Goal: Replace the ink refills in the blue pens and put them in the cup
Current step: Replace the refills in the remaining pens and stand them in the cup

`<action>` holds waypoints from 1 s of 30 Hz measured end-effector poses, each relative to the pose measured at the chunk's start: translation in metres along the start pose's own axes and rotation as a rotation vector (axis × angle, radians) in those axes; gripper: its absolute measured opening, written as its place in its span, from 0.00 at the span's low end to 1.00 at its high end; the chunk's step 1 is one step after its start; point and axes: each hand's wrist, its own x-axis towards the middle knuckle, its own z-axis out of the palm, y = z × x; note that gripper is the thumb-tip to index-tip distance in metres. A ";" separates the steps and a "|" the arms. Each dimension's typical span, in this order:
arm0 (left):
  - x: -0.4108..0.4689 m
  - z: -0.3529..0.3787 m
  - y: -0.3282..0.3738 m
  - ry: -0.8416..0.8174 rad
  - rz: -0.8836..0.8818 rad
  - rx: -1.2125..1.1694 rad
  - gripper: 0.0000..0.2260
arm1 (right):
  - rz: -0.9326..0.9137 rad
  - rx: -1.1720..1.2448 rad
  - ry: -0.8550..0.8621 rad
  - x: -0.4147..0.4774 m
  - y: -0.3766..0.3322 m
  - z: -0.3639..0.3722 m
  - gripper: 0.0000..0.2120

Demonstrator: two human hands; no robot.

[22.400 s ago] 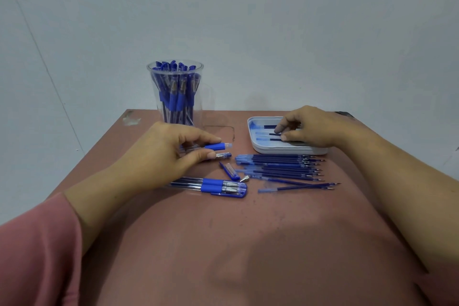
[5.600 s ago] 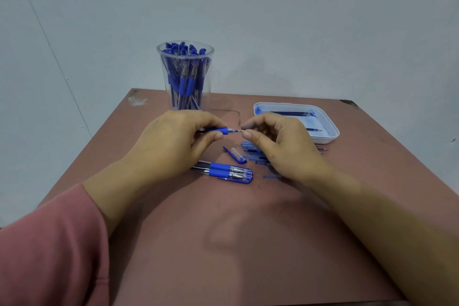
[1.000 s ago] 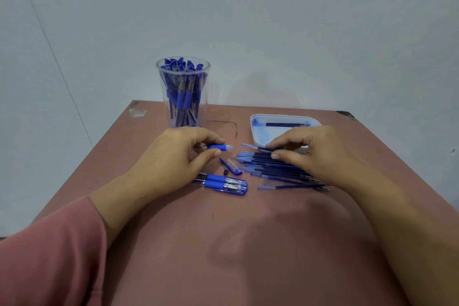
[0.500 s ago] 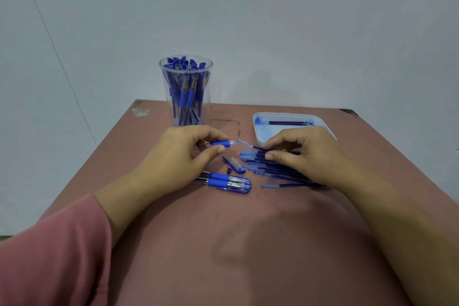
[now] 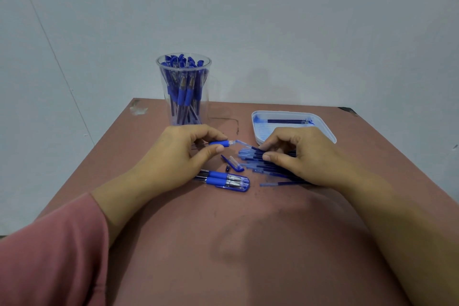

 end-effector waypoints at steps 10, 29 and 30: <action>0.000 -0.006 0.001 -0.034 0.063 0.128 0.08 | -0.021 -0.072 -0.014 0.001 -0.003 -0.002 0.10; -0.001 -0.003 0.002 0.002 0.103 0.205 0.10 | -0.197 -0.099 0.088 0.006 -0.012 0.016 0.12; 0.000 -0.004 0.002 0.006 0.100 0.207 0.10 | -0.186 -0.095 0.097 0.005 -0.010 0.015 0.14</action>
